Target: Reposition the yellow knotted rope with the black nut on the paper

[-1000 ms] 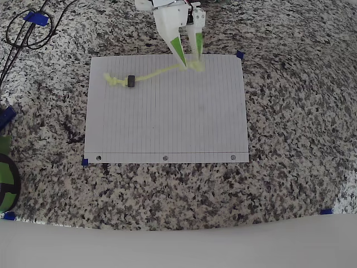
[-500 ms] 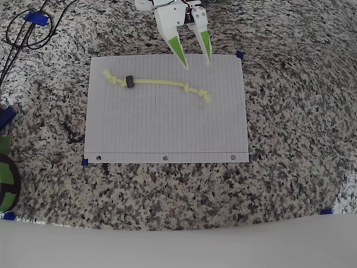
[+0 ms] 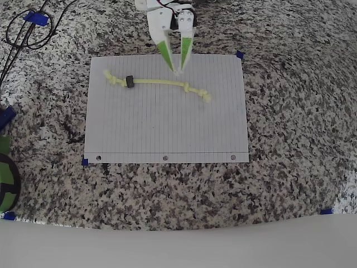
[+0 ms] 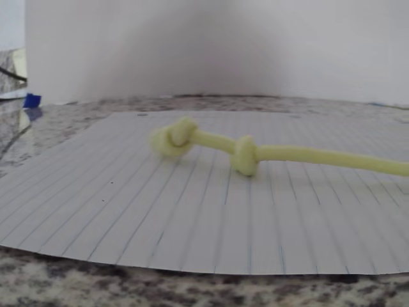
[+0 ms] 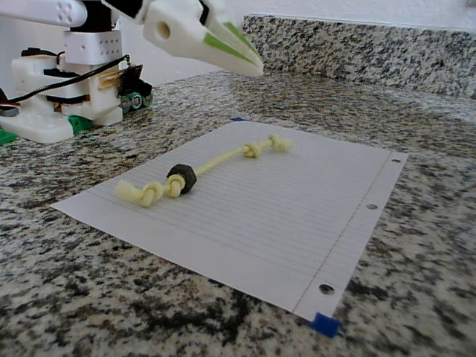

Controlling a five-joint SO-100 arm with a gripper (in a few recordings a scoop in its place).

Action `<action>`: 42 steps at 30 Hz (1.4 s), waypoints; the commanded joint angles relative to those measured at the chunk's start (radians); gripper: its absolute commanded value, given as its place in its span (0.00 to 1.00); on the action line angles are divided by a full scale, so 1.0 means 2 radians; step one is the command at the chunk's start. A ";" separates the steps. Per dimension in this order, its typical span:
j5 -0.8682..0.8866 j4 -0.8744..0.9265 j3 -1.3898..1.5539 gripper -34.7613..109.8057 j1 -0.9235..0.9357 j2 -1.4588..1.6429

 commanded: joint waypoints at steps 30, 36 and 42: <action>-0.699 0.326 -0.004 0.24 0.046 0.149; -0.699 0.355 -0.002 0.24 0.049 0.149; -0.687 0.385 0.008 0.24 0.061 0.149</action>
